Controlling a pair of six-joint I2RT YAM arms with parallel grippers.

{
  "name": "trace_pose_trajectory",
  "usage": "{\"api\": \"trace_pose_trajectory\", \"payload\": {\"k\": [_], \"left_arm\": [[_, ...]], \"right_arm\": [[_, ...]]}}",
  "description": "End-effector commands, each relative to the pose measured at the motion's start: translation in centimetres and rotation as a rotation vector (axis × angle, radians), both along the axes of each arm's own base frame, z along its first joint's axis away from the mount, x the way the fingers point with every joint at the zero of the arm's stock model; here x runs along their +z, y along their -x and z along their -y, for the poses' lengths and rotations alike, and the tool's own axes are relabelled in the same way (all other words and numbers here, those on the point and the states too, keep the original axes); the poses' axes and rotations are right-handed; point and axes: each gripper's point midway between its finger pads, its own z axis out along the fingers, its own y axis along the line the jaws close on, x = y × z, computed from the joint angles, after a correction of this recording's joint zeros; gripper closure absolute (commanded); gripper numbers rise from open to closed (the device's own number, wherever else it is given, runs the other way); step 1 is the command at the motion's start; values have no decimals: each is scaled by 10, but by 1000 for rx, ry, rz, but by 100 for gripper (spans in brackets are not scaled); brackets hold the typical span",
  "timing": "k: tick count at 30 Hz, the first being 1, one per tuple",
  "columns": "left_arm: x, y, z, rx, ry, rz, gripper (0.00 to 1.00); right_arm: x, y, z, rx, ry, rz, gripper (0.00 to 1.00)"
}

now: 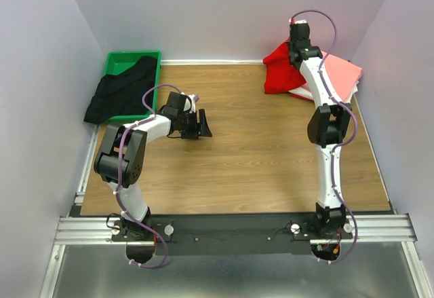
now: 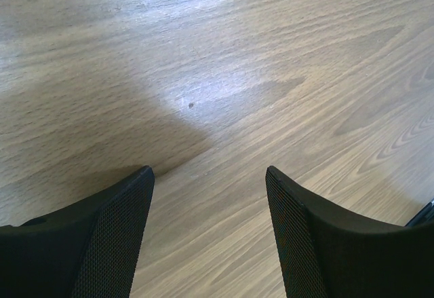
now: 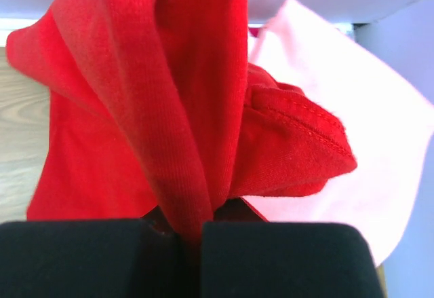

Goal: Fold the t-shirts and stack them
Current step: Neatly place the folded tshirt to the corner

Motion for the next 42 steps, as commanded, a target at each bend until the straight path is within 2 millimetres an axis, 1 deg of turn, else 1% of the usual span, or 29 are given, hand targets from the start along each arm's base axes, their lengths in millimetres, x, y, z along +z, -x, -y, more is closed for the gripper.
{"api": "trace_pose_trajectory", "payload": {"k": [1, 2, 3, 4, 5, 8, 9, 10, 11, 12, 14, 16, 18, 20, 23, 28, 30, 31, 33, 34, 35, 36, 37, 38, 39, 40, 41, 42], "left_arm": [[-11, 12, -10, 20, -36, -38, 25], [-13, 13, -10, 21, -36, -43, 25], [-13, 13, -10, 21, -35, -44, 25], [-13, 13, -10, 20, -35, -44, 25], [-12, 13, -10, 19, -34, -42, 25], [-12, 13, -10, 19, -34, -42, 25], [-12, 12, -10, 22, -35, -41, 25], [-12, 13, -10, 22, -34, -44, 25], [-13, 14, -10, 23, -34, -47, 25], [-13, 14, -10, 22, -35, -47, 25], [-14, 15, -10, 21, -36, -50, 25], [-15, 15, -10, 21, -37, -51, 25], [-16, 16, -11, 22, -39, -53, 25], [-17, 17, -10, 22, -39, -55, 25], [-19, 18, -9, 18, -39, -59, 25], [-22, 21, -4, 6, -39, -68, 25], [-21, 21, -4, 7, -39, -67, 25], [-20, 21, -3, 5, -38, -64, 25], [-19, 21, -2, 5, -38, -60, 25], [-18, 20, -2, 8, -37, -58, 25], [-15, 20, -2, 9, -35, -53, 25], [-13, 19, -2, 9, -34, -47, 25], [-11, 19, -1, 8, -31, -43, 25], [-8, 18, -1, 10, -29, -36, 25], [-5, 17, -2, 14, -28, -31, 25], [-3, 18, -1, 11, -27, -31, 25], [0, 16, -1, 13, -26, -22, 25], [8, 15, 0, 13, -20, -2, 25]], "right_arm": [[31, -4, 39, -81, -46, 83, 100], [35, -4, 43, -89, -61, 94, 99], [46, -3, 47, -101, -84, 119, 100], [50, -4, 49, -98, -106, 130, 100], [54, -3, 58, -111, -121, 141, 100], [74, -4, 66, -124, -195, 196, 100], [77, -3, 69, -121, -202, 200, 100], [87, -3, 67, -119, -222, 224, 100], [91, -4, 64, -106, -243, 232, 99], [96, -3, 74, -126, -267, 251, 100], [109, -1, 78, -125, -298, 279, 99], [116, 1, 82, -135, -327, 296, 100], [124, 5, 90, -145, -355, 312, 100], [125, 10, 101, -166, -361, 310, 100], [120, 16, 115, -196, -376, 299, 100], [94, 26, 133, -252, -375, 243, 100], [86, 27, 137, -259, -374, 227, 100], [77, 26, 137, -264, -377, 209, 100], [68, 27, 142, -273, -374, 193, 100], [60, 27, 144, -282, -369, 177, 100], [54, 27, 146, -291, -365, 166, 98], [52, 28, 148, -300, -362, 163, 90], [47, 30, 152, -319, -360, 157, 74], [46, 35, 156, -351, -341, 153, 34], [46, 38, 159, -371, -331, 155, 16], [46, 42, 163, -394, -323, 157, 1], [50, 46, 169, -428, -297, 166, 0], [54, 52, 172, -448, -286, 170, 0]]}}
